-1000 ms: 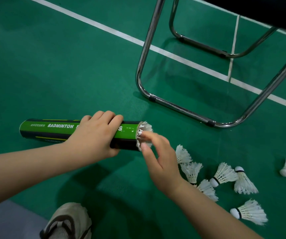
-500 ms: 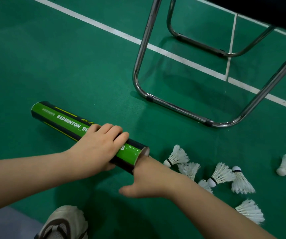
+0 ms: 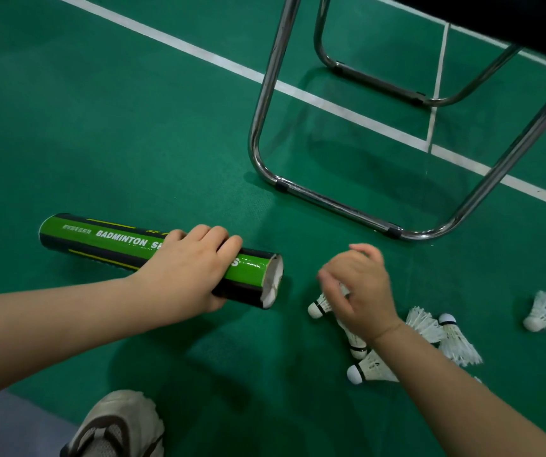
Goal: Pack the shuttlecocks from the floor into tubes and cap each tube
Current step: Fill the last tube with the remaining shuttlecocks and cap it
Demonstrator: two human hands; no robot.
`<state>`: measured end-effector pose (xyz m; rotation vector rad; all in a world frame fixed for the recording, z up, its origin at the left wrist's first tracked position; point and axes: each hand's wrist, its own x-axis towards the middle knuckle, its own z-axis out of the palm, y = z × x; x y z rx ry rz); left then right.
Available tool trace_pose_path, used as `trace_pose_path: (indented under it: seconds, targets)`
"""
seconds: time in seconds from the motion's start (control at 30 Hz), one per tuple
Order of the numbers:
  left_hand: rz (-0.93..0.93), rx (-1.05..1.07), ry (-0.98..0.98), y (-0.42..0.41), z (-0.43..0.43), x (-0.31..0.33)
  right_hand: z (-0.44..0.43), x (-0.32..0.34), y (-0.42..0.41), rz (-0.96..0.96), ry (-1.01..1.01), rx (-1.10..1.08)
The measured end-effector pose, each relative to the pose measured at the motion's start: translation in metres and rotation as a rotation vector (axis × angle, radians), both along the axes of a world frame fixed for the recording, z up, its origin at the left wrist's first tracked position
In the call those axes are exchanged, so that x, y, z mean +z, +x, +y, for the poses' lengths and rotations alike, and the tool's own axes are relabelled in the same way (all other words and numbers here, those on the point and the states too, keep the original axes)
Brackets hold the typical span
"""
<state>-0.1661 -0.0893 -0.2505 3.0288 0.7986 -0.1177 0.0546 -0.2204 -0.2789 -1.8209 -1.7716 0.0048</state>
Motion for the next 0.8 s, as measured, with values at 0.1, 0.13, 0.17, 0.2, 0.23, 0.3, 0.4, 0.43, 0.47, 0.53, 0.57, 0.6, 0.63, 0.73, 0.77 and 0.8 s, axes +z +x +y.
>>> trace_pose_path:
  seconds: [0.1,0.13,0.17,0.2,0.23,0.3,0.4,0.43,0.47,0.53,0.57,0.6,0.63,0.73,0.77,0.8]
  targets:
    - [-0.004,-0.004,-0.002,0.007,-0.001,0.001,-0.011,-0.019,0.028,-0.014,-0.199,-0.231]
    - [-0.003,-0.004,-0.003,0.01,-0.001,0.002,-0.016,-0.026,0.036,-0.009,-0.284,-0.282]
    - [-0.003,-0.003,-0.002,0.014,-0.001,0.004,-0.021,-0.032,0.041,-0.007,-0.37,-0.331]
    - [-0.002,-0.003,-0.005,0.018,-0.001,0.005,-0.027,-0.038,0.046,-0.022,-0.439,-0.374]
    - [0.007,0.001,-0.015,0.022,-0.001,0.007,-0.032,-0.043,0.048,-0.049,-0.499,-0.404]
    - [0.035,0.01,-0.035,0.033,-0.004,0.013,-0.038,-0.051,0.051,-0.084,-0.618,-0.432]
    - [0.112,0.019,-0.091,0.051,-0.004,0.019,-0.041,-0.057,0.05,-0.082,-0.748,-0.419]
    - [0.135,0.024,-0.108,0.056,-0.003,0.023,-0.042,-0.059,0.05,-0.086,-0.778,-0.398]
    - [0.141,0.028,-0.127,0.062,-0.002,0.026,-0.042,-0.061,0.05,-0.089,-0.798,-0.373]
    - [0.14,0.028,-0.165,0.072,0.0,0.029,-0.04,-0.063,0.052,-0.07,-0.808,-0.334]
    - [0.144,0.021,-0.181,0.078,0.0,0.029,-0.037,-0.062,0.054,-0.046,-0.807,-0.324]
    - [0.15,0.011,-0.195,0.082,-0.001,0.03,-0.033,-0.06,0.057,-0.016,-0.805,-0.315]
    - [0.159,0.001,-0.206,0.088,-0.004,0.029,-0.031,-0.056,0.06,0.017,-0.801,-0.305]
    - [0.158,-0.002,-0.234,0.101,-0.011,0.025,-0.021,-0.028,0.071,0.214,-0.841,-0.268]
    - [0.154,-0.001,-0.239,0.104,-0.013,0.025,-0.019,-0.015,0.075,0.264,-0.869,-0.256]
    - [0.152,-0.001,-0.239,0.107,-0.015,0.025,-0.019,0.001,0.08,0.265,-0.878,-0.235]
